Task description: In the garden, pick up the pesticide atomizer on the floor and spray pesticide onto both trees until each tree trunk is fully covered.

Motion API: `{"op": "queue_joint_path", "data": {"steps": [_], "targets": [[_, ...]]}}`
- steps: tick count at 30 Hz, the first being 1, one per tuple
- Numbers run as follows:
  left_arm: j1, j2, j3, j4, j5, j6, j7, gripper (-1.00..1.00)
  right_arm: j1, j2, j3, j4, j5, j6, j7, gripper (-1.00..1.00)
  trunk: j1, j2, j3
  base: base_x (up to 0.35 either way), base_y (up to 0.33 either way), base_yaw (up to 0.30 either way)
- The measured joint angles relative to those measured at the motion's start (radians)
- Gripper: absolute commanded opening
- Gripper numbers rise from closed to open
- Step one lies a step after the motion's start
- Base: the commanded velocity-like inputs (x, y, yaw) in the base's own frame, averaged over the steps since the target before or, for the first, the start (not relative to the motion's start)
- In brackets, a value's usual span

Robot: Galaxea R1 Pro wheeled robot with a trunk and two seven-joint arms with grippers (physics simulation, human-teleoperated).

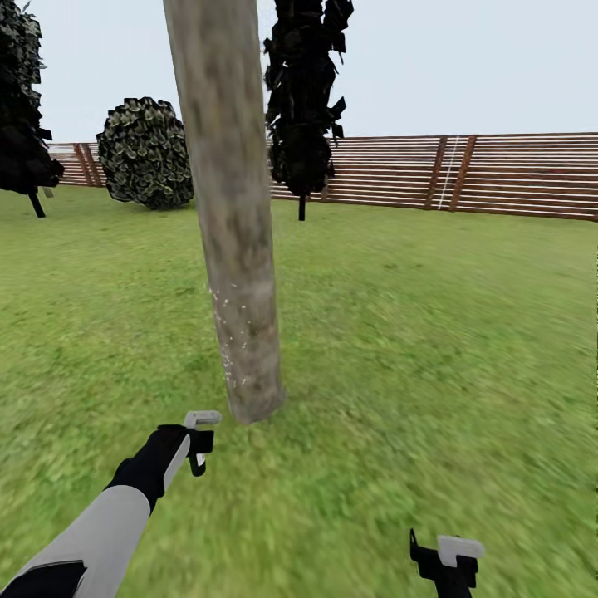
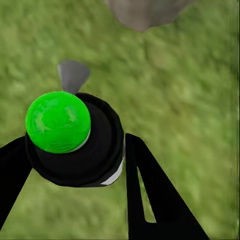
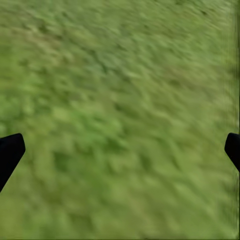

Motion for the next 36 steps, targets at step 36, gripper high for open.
{"op": "queue_joint_path", "data": {"steps": [36], "targets": [[0.0, 0.0, 0.002, 0.0, 0.001, 0.0, 0.0, -1.0, 0.0, 0.001, 0.001, 0.0, 0.0, 0.0, 0.001, 1.0, 0.0, 0.0, 0.0, 0.043, -0.275, 0.064]]}}
